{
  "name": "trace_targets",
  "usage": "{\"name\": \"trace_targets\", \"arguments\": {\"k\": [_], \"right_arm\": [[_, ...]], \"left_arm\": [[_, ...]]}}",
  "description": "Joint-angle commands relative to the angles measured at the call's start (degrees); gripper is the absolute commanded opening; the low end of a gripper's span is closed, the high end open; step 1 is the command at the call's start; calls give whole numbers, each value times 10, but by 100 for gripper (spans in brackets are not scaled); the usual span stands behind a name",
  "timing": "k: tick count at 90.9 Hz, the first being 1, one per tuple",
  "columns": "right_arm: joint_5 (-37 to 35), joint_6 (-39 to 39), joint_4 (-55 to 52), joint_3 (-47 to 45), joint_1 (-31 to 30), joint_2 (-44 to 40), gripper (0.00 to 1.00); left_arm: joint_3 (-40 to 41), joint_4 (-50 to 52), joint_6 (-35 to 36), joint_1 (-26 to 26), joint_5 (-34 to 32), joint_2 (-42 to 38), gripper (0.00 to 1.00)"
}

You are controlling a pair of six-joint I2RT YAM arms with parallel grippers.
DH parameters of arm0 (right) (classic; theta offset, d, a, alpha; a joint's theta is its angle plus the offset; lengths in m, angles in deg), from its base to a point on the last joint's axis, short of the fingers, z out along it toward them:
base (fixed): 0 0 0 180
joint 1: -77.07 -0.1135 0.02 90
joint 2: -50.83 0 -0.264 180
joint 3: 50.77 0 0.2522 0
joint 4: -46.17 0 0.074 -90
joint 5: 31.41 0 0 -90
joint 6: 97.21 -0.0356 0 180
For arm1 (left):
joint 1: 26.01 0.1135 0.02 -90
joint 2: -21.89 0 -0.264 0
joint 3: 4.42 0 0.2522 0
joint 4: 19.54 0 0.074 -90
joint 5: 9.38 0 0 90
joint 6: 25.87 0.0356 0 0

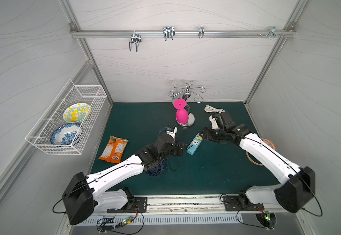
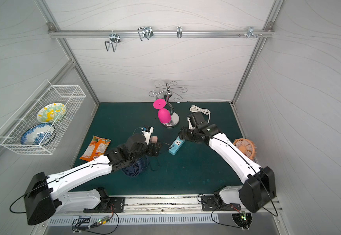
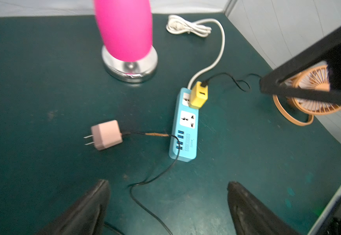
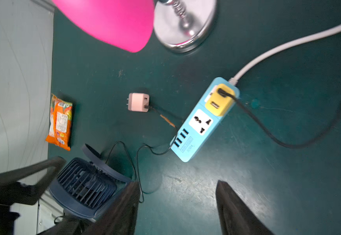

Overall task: Unplug the desk fan from the power strip
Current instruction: Adjust the socket at the center of the board.

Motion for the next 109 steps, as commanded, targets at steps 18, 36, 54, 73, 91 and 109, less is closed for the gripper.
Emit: {"name": "trace_targets", "arguments": {"k": [18, 36, 54, 73, 91, 109], "right_arm": [[2, -11, -35, -80, 55, -92, 68], [12, -14, -27, -88, 61, -91, 68], [15, -14, -22, -89, 68, -89, 68], [18, -18, -14, -97, 72, -87, 67], [18, -19, -12, -99, 74, -90, 67], [22, -20, -9, -101, 75, -89, 67]], "left_arm": [[19, -176, -84, -35, 65, 120, 97], [7, -178, -106, -36, 74, 186, 98], [20, -205, -133, -30, 91, 223, 99], [10, -238, -147, -18, 130, 273, 99], [-15, -238, -123, -6, 109, 301, 100], [-57, -216, -59, 1, 89, 330, 100]]}}
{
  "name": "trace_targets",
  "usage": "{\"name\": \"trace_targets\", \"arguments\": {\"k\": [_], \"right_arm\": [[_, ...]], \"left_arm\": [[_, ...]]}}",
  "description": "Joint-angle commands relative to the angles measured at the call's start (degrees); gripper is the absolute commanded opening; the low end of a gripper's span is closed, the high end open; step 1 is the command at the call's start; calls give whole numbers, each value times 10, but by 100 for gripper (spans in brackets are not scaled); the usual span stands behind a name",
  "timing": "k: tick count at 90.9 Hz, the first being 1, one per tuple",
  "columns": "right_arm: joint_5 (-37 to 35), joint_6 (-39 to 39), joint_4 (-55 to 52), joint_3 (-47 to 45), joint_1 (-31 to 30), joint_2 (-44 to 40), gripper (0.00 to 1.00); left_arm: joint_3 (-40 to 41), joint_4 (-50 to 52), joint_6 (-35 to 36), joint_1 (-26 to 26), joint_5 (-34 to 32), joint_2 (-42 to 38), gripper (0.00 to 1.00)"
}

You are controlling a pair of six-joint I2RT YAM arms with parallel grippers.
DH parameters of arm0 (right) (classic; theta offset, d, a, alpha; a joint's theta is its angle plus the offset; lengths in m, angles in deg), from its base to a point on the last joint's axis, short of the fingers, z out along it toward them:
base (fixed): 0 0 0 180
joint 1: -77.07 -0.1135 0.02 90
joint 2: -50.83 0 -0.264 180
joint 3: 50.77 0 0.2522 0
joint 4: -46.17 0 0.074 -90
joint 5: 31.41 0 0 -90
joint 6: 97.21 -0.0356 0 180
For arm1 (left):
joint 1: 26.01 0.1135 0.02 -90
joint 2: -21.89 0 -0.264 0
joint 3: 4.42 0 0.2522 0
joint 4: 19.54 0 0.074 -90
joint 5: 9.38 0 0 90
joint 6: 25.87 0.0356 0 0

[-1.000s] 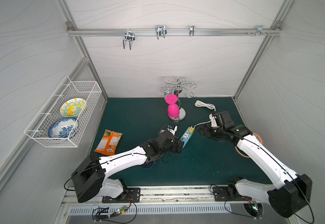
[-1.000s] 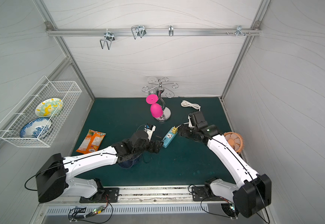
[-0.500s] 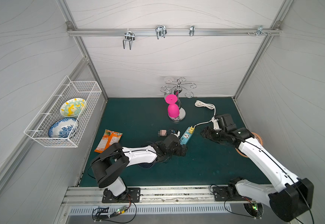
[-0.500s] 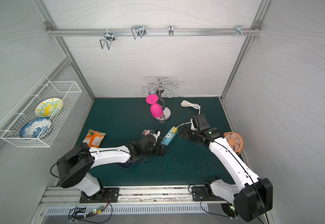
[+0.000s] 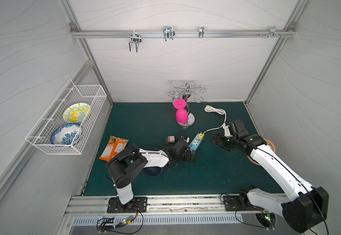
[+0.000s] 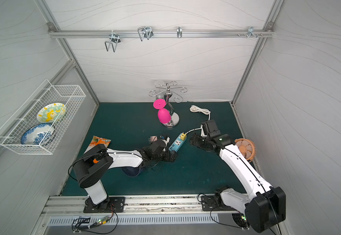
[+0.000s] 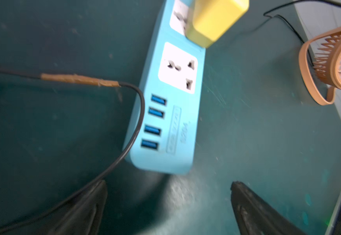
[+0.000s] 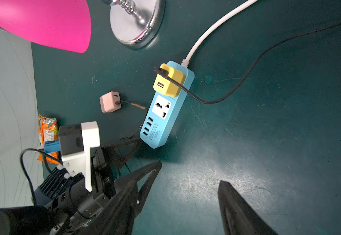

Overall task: Unplug the desk fan from the power strip
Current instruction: Adjust the socket at the center of the board.

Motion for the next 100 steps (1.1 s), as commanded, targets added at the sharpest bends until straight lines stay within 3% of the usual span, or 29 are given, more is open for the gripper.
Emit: {"name": "trace_targets", "arguments": {"k": [1, 22, 41, 60, 100], "right_arm": [[5, -3, 7, -6, 4, -2, 67], [6, -3, 9, -9, 4, 2, 66], [2, 1, 9, -9, 11, 5, 66], [-4, 1, 4, 0, 15, 11, 65], [-7, -2, -16, 17, 18, 16, 65]], "left_arm": [[-47, -4, 49, 4, -10, 23, 100], [-114, 22, 79, 5, 10, 81, 100], [-121, 36, 88, -8, -2, 88, 97], [-142, 86, 125, -42, -71, 93, 91], [-170, 127, 146, -66, -178, 107, 74]]}}
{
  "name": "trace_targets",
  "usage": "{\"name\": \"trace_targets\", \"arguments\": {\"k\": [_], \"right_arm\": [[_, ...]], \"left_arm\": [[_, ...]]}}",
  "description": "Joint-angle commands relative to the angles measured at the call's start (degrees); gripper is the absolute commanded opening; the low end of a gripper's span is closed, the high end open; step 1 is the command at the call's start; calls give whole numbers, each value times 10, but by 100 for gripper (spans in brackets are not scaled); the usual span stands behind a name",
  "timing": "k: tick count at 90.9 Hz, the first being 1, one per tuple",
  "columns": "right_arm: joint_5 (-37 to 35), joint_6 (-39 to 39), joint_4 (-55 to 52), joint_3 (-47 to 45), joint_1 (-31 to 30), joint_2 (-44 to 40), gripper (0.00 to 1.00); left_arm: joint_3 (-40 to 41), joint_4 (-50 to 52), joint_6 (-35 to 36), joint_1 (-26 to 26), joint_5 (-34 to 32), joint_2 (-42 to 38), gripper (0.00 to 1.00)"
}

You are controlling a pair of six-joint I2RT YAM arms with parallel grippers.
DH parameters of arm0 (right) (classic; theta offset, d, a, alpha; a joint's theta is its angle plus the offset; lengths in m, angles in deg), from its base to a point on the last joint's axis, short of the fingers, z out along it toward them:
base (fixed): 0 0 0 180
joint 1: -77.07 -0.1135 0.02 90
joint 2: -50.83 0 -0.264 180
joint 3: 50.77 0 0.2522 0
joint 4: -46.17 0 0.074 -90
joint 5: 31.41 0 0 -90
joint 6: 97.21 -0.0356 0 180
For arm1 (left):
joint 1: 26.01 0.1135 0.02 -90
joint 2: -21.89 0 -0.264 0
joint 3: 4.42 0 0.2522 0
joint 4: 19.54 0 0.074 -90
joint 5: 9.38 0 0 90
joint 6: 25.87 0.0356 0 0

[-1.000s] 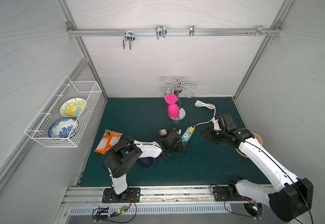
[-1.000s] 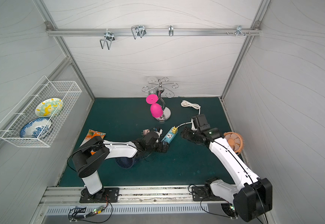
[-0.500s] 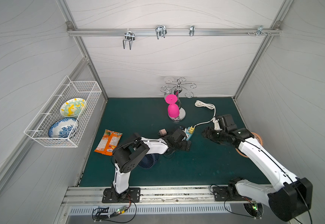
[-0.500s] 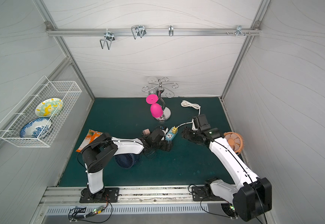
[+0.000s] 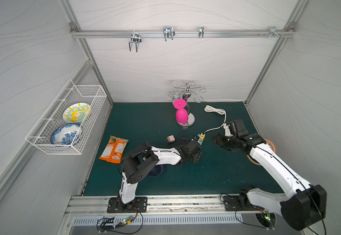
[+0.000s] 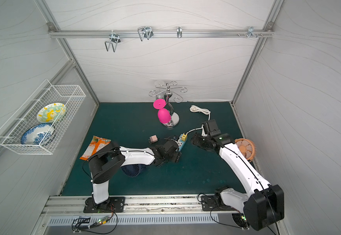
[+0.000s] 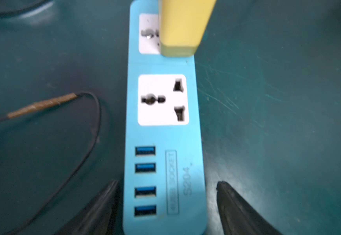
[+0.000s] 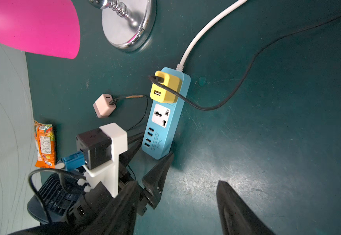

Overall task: Unplug the desk fan from the power strip
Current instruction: Adjust the socket at the center of the board.

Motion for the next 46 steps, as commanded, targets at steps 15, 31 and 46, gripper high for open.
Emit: {"name": "trace_targets", "arguments": {"k": [15, 31, 46], "right_arm": [[-18, 4, -30, 32, 5, 0, 65], [-27, -5, -52, 52, 8, 21, 64], [-32, -19, -99, 93, 21, 54, 64]], "left_arm": [[-24, 0, 19, -8, -49, 18, 56], [-9, -14, 26, -12, -61, 10, 45], [12, -32, 33, -16, -72, 3, 39]]}}
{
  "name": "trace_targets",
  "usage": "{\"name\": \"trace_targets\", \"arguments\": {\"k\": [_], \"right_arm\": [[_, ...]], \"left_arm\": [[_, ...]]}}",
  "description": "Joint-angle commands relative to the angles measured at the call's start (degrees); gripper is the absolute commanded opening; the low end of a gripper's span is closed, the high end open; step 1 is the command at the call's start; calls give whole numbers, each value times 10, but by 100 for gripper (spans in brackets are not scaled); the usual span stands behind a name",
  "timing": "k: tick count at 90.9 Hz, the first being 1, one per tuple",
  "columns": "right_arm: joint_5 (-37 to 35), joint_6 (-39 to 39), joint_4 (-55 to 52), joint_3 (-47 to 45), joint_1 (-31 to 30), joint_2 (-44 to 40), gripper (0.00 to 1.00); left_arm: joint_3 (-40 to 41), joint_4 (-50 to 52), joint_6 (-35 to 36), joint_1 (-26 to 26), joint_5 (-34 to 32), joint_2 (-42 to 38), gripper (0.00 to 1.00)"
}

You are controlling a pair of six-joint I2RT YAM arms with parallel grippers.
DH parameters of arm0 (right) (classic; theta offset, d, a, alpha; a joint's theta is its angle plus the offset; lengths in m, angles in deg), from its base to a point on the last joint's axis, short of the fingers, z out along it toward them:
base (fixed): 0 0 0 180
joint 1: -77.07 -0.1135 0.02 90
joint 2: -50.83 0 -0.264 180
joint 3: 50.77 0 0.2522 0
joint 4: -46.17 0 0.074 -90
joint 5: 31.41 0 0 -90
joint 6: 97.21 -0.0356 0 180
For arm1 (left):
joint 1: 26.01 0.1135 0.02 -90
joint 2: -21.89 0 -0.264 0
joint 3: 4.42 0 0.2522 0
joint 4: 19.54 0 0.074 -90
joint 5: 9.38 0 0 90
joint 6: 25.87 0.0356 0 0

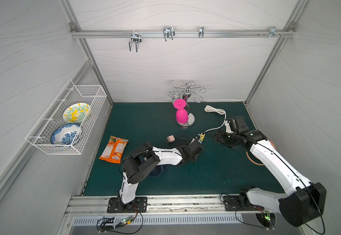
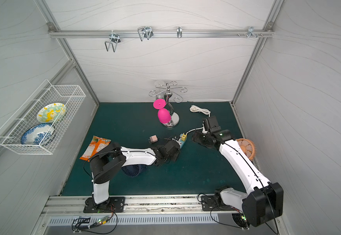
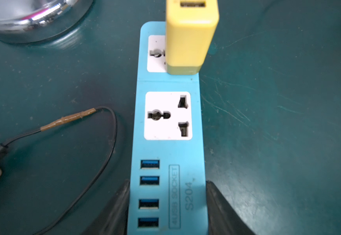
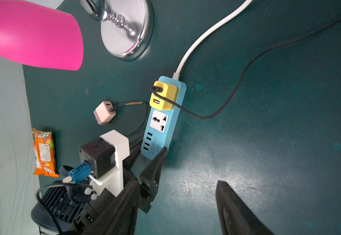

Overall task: Unplug the desk fan from the power strip
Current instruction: Adjust the socket at the center of the board.

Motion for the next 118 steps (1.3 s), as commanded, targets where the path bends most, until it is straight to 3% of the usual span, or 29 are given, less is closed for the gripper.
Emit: {"name": "trace_targets", "arguments": {"k": [1, 45, 78, 87, 104, 118], "right_arm": [[-10, -13, -54, 36, 15, 25, 64], [-5, -22, -62, 29, 22, 22, 63], [5, -24, -54, 27, 22, 27, 63], [5, -24, -53, 25, 22, 27, 63], [14, -20, -59, 33, 21, 43, 63], [6, -7, -84, 61, 14, 74, 64]], "left_arm": [[13, -22, 12, -4, -21, -2, 38], [30, -36, 28, -50, -47, -13, 38], [23, -33, 35, -50, -39, -19, 79], [34, -48, 36, -49, -33, -22, 78], [36, -65, 39, -49, -37, -14, 68], [30, -77, 44, -49, -47, -7, 72]]}}
